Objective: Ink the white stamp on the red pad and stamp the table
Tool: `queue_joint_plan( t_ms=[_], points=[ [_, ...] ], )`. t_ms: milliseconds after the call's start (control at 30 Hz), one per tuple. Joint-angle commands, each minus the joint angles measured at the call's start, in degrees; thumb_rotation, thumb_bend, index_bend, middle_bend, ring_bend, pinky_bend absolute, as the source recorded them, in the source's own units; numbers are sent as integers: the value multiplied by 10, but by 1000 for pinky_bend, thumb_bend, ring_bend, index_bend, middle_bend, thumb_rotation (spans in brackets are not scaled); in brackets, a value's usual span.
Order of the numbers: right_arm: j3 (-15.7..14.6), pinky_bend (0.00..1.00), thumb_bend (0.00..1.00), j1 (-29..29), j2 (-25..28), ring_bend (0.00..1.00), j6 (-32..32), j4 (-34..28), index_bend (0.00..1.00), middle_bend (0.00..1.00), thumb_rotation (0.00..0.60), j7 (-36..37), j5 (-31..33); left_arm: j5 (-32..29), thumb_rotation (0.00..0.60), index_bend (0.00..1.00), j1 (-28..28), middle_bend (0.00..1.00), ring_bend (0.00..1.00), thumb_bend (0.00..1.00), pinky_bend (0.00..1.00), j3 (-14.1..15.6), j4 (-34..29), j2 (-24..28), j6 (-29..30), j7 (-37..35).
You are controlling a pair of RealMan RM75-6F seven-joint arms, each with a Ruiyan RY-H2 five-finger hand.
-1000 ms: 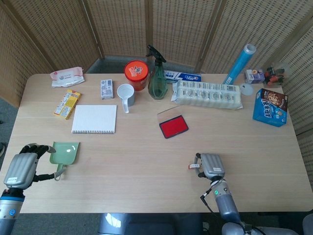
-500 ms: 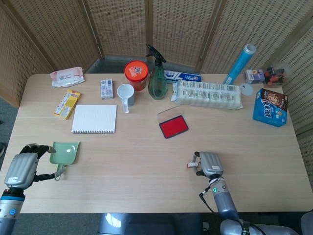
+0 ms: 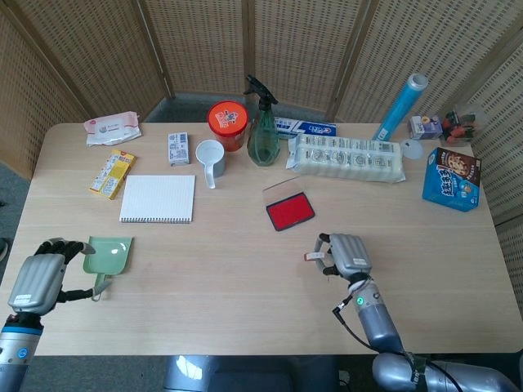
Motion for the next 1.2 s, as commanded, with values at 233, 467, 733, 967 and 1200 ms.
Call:
queue_joint_plan(
  t_ms=[233, 467, 733, 967, 1200],
  points=[
    [53, 1000, 399, 76, 4, 1000, -79, 56, 723, 1000, 600, 18, 58, -2, 352, 371, 2, 396, 307, 69, 179, 3, -6, 4, 1, 10],
    [69, 1000, 399, 156, -39, 1000, -141, 174, 728, 1000, 600, 2, 128, -12, 353, 372, 4, 395, 307, 68, 179, 6, -1, 5, -2, 13],
    [68, 1000, 400, 218, -72, 1000, -186, 280, 728, 1000, 600, -4, 173, -24, 352, 372, 8, 396, 307, 69, 178, 10, 5, 7, -4, 15],
    [56, 1000, 400, 252, -91, 1000, -219, 339, 728, 1000, 600, -2, 189, -29, 352, 372, 11, 396, 307, 69, 178, 14, 8, 5, -5, 17],
    [43, 1000, 399, 277, -111, 1000, -247, 397, 728, 1000, 600, -1, 207, -33, 353, 372, 16, 396, 307, 70, 179, 16, 12, 6, -3, 15]
  ],
)
